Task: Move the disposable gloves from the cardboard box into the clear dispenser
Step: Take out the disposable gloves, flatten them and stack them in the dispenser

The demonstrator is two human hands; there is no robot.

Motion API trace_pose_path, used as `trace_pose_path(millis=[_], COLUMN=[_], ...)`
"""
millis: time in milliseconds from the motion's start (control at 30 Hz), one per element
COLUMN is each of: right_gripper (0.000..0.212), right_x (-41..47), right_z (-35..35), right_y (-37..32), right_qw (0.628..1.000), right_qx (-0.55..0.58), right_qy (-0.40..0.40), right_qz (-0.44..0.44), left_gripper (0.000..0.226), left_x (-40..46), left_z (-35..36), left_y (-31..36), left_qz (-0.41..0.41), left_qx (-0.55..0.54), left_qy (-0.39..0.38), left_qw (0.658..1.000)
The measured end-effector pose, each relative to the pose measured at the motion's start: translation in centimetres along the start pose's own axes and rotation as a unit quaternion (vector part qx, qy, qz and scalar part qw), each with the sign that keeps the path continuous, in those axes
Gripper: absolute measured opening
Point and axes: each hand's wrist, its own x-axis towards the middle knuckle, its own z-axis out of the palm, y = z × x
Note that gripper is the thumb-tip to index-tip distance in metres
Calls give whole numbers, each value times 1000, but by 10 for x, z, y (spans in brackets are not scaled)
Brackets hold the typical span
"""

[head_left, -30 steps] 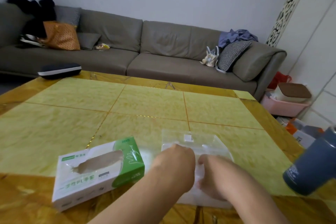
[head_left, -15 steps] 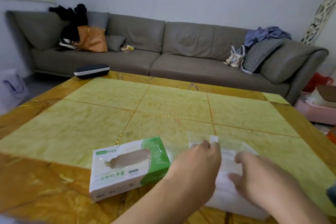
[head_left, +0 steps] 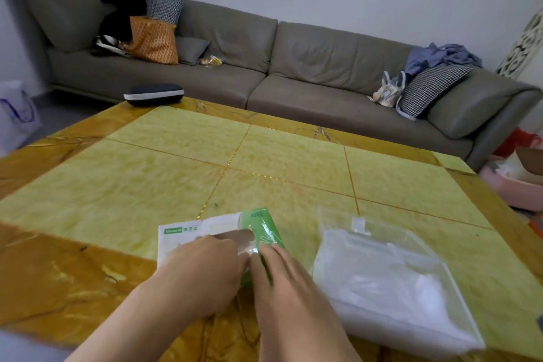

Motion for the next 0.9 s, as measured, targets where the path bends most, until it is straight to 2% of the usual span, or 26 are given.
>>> trace_pose_path(millis=[67, 100, 133, 200, 233, 300, 400, 533, 633, 733, 833, 900], right_gripper=[52, 52, 56, 67, 68, 68, 72, 70, 72, 71, 74, 70], right_x=[4, 6, 6, 6, 6, 7, 10, 7, 5, 2, -1, 0], right_z=[14, 19, 19, 20, 21, 20, 20, 14, 9, 13, 2, -3], right_y=[4, 6, 5, 2, 1, 0, -1, -3, -4, -3, -3, -1], right_qw=[999, 998, 997, 998, 998, 998, 998, 999, 999, 999, 1000, 1000], right_qx=[-27, -39, -51, -55, -54, -53, -41, -23, -32, -30, -12, 0], right_qy=[29, 47, 51, 34, 29, 17, 12, -4, 3, 17, -3, 1], right_qz=[9, 7, 7, 21, 26, 37, 42, 38, 36, 32, 24, -23], left_gripper=[35, 25, 19, 31, 30, 13, 29, 7, 24, 19, 16, 12], left_x=[1, 3, 5, 4, 3, -1, -5, -6, -5, 3, 2, -4], left_z=[-1, 2, 3, -3, -5, -11, -20, -29, -25, -14, -24, -37], left_y=[3, 1, 1, 1, 1, 2, -6, -16, -19, -20, -23, -24], left_qz=[-1, 6, 14, 23, 23, 9, -44, -40, -22, -44, -45, -31], left_qx=[3, -15, -37, -41, -32, -21, -136, -218, -201, -176, -251, -360], left_qy=[2, 14, 23, 17, 18, 45, 136, 240, 213, 208, 274, 321], left_qw=[1000, 1000, 999, 999, 999, 999, 980, 945, 956, 961, 927, 876])
